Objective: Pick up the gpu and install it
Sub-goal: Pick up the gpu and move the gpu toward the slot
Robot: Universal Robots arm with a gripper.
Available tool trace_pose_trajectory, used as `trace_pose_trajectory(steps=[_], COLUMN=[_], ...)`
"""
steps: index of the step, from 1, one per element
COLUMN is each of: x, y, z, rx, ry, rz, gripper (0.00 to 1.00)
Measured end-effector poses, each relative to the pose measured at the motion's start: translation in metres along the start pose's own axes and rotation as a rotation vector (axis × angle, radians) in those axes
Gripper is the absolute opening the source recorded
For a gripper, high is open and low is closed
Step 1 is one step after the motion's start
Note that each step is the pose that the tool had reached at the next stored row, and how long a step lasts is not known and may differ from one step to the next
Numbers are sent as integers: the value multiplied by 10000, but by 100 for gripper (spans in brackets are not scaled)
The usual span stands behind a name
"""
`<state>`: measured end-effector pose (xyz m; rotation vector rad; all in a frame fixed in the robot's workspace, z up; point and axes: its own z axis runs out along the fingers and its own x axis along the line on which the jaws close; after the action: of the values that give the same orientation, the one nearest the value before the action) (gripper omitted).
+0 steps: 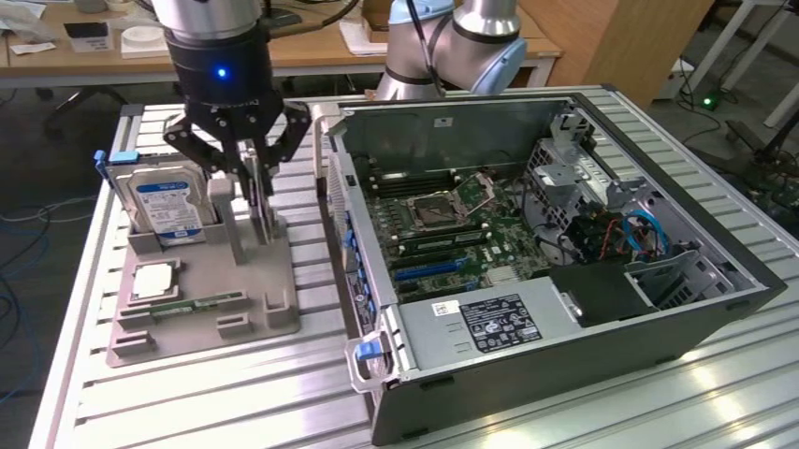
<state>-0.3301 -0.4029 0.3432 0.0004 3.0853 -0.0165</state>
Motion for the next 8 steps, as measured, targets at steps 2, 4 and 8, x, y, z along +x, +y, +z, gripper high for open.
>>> trace_pose_trajectory(steps=[2, 4, 8], x=[-3, -6, -12], y=[-1, -1, -2], z=[-50, -101, -208], rx=[-1, -1, -1], ry=[0, 0, -1], rz=[0, 0, 0], gripper=[27, 27, 27])
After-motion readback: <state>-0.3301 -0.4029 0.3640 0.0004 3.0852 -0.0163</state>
